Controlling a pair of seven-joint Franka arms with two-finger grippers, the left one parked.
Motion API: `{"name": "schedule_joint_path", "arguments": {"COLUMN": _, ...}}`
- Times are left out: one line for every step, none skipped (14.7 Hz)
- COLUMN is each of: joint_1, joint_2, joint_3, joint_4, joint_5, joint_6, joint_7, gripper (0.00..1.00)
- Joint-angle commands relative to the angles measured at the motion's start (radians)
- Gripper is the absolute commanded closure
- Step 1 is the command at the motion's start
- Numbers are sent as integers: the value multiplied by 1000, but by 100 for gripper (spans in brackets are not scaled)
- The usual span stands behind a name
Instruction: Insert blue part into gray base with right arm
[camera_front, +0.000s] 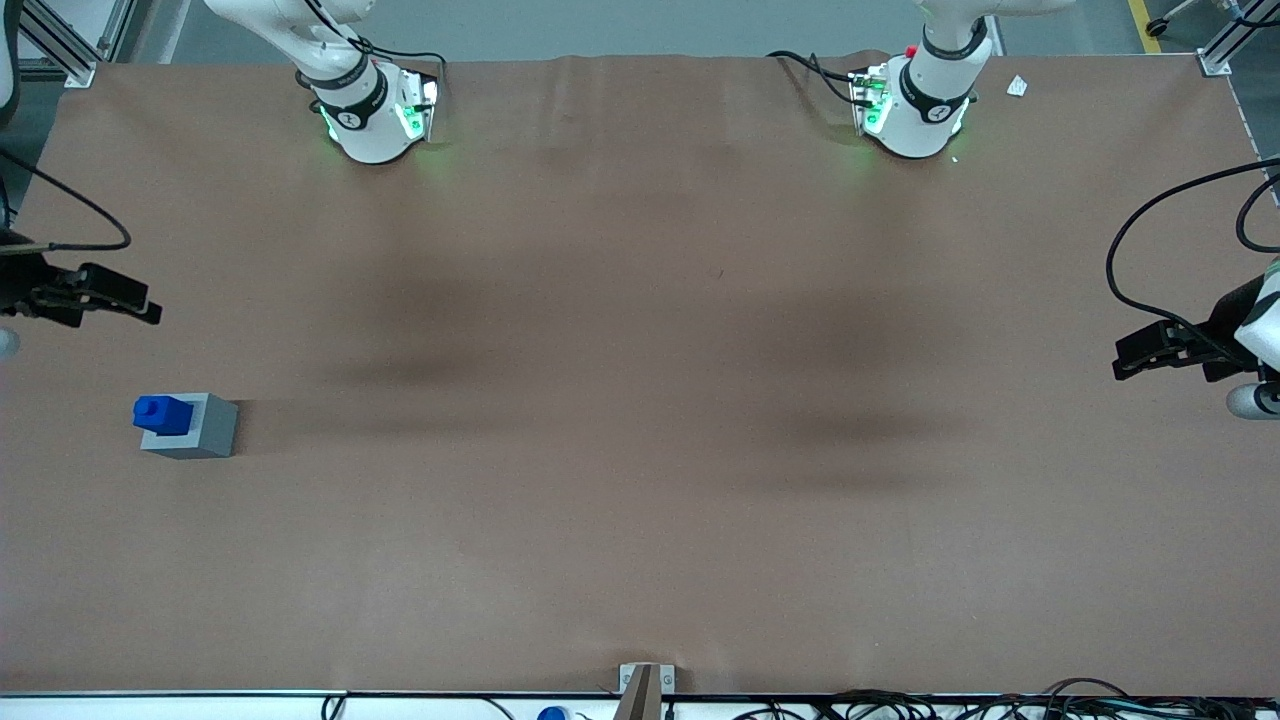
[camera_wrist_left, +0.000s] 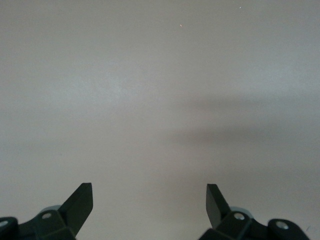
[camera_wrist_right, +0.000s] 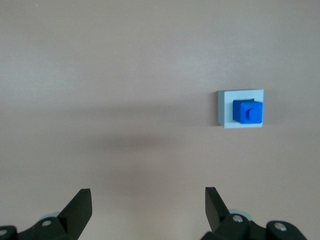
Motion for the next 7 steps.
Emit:
{"name": "schedule_joint_path", "arguments": {"joint_1": 63, "joint_2": -69, "joint_3": -2, "joint_4": -33, "joint_5": -22, "joint_6": -40, "joint_7": 80, "gripper": 0}}
{"name": "schedule_joint_path", "arguments": {"joint_1": 76, "joint_2": -86, "joint_3": -2, "joint_4": -39, "joint_5": -34, "joint_6": -46, "joint_7": 80, "gripper": 0}}
{"name": "schedule_joint_path", "arguments": {"joint_1": 96, "joint_2": -101, "joint_3": -2, "joint_4": -52, "joint_5": -44, "joint_6": -45, "joint_7": 80, "gripper": 0}}
{"name": "schedule_joint_path", "arguments": {"joint_1": 110, "joint_2": -109, "joint_3": -2, "joint_4": -58, "joint_5": -64, "joint_6": -43, "joint_7": 80, "gripper": 0}}
{"name": "schedule_joint_path", "arguments": {"joint_1": 113, "joint_2": -109, "joint_3": -1, "joint_4": -58, "joint_5": -80, "joint_6": -43, "joint_7": 80, "gripper": 0}}
{"name": "schedule_joint_path", "arguments": {"joint_1": 113, "joint_2": -108, "joint_3": -2, "joint_4": -58, "joint_5": -81, "joint_6": -43, "joint_7": 80, "gripper": 0}}
{"name": "schedule_joint_path", "arguments": {"joint_1": 109, "joint_2": -104, "joint_3": -4, "joint_4": -58, "joint_5": -81, "joint_6": -43, "joint_7": 80, "gripper": 0}}
